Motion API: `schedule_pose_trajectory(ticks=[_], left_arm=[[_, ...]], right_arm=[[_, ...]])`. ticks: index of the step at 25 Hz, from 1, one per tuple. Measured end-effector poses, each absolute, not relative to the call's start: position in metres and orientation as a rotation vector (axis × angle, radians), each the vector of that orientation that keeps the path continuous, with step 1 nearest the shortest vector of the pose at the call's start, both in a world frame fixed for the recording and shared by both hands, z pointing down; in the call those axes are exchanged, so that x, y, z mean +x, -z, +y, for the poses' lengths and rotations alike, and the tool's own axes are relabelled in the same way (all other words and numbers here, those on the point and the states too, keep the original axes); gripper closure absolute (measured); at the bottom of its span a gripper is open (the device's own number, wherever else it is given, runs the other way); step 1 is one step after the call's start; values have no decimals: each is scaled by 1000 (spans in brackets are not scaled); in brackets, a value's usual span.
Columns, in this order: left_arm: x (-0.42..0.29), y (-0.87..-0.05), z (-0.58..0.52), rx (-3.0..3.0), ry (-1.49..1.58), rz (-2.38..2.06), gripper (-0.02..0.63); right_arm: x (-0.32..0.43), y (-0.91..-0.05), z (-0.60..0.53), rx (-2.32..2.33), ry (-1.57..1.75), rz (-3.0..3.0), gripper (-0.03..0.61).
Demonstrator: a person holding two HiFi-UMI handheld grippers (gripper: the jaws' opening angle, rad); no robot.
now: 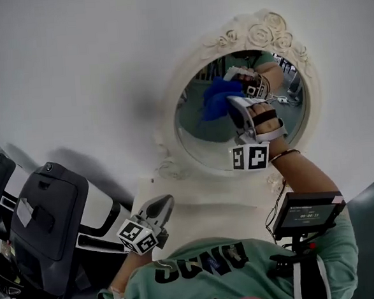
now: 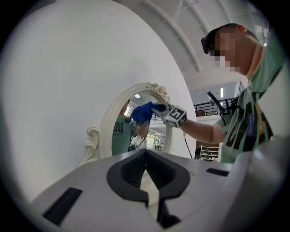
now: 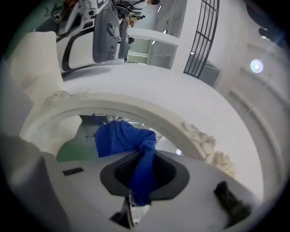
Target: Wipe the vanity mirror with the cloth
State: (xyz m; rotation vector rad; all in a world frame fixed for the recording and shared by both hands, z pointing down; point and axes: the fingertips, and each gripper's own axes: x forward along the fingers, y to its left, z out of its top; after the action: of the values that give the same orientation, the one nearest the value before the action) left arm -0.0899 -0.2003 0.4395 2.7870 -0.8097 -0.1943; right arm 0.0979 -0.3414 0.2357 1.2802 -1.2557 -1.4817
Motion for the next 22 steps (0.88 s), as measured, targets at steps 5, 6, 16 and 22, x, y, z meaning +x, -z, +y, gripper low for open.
schedule_pose_trajectory(ticks=[5,6,16,22], left_arm=[[-93,-432,-204,2799,237,-833,604],[-96,-433,-204,2797,239,-840,604],[-106,-433,-209,2778,240,-861,604],[-89,-435,-207,2787,197,-811,604]], right_arm=[[121,-127,-348,1410,1538,-1056,522],[123,-119,-350,1422,1534,-1032,523],[122,-109,-355,1431,1524,-977,523],[123,-137,-358,1426,1509,-1002,525]])
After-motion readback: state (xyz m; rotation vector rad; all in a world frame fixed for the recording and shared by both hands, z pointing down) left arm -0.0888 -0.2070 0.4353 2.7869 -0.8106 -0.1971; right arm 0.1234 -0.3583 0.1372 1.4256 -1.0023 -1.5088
